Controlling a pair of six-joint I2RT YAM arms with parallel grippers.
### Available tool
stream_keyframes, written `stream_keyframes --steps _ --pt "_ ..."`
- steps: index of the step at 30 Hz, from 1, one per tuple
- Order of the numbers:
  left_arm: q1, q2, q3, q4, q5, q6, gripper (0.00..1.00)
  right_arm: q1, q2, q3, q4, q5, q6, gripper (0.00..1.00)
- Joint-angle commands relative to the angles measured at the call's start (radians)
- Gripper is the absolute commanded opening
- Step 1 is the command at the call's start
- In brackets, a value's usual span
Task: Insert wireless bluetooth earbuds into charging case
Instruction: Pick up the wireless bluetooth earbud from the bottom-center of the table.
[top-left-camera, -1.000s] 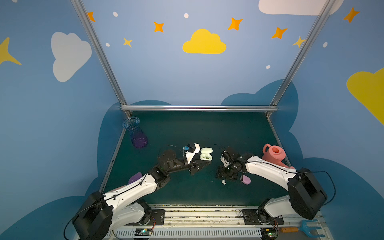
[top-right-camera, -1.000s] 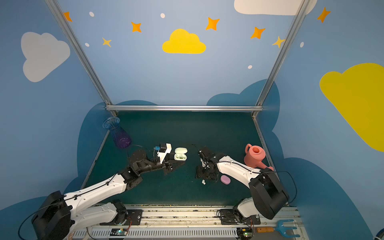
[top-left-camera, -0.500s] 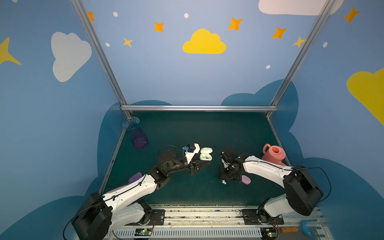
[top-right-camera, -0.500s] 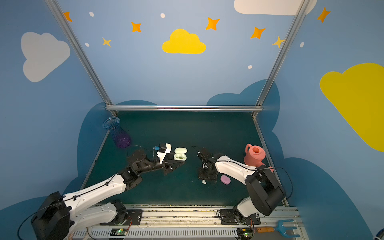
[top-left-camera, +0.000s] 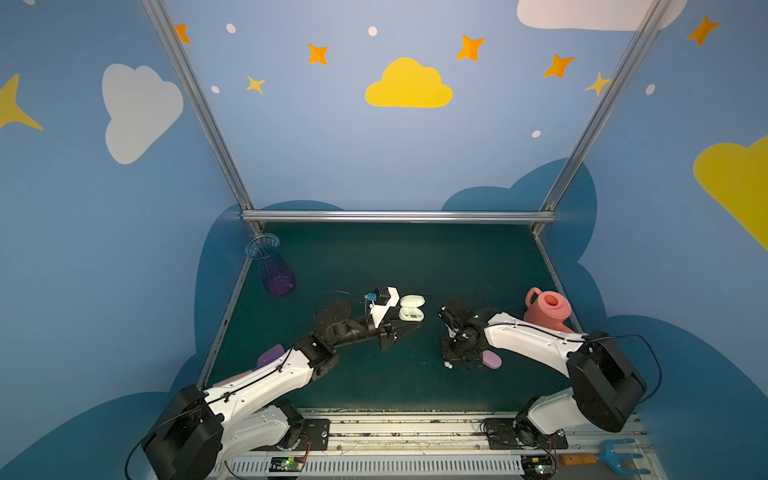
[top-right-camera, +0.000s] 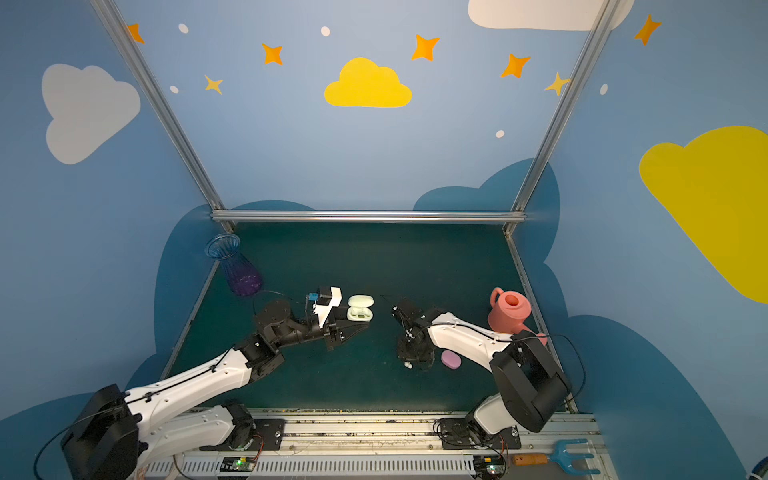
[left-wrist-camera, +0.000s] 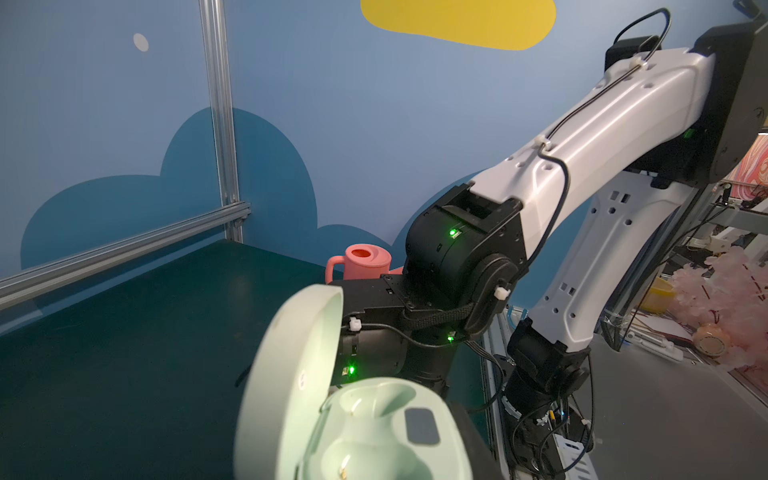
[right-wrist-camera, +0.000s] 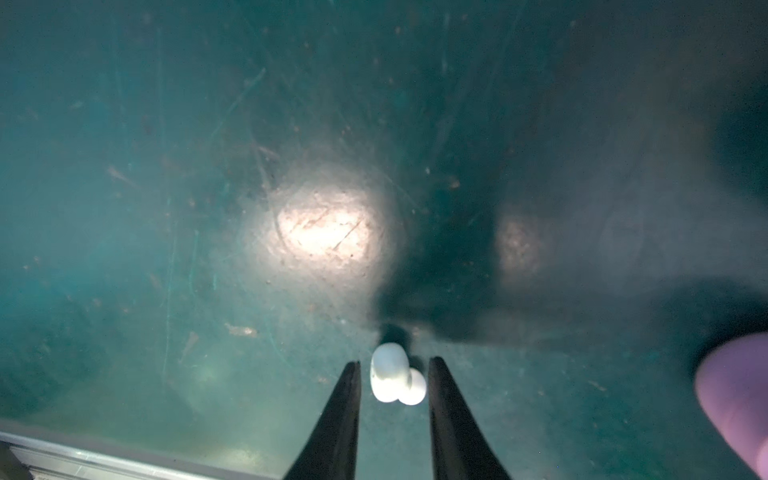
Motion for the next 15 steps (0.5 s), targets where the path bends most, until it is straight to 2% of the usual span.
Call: stream_keyframes --steps 1,15 --pt "0.003 -0.017 -0.008 0.029 -0.005 0.002 0.03 0.008 0.013 0.003 -0.008 0.006 0.016 0.25" --pt "0.003 -0.012 -0.010 0.032 -0.009 0.000 0.03 0.014 0.079 -0.012 0.032 -0.023 0.015 0.21"
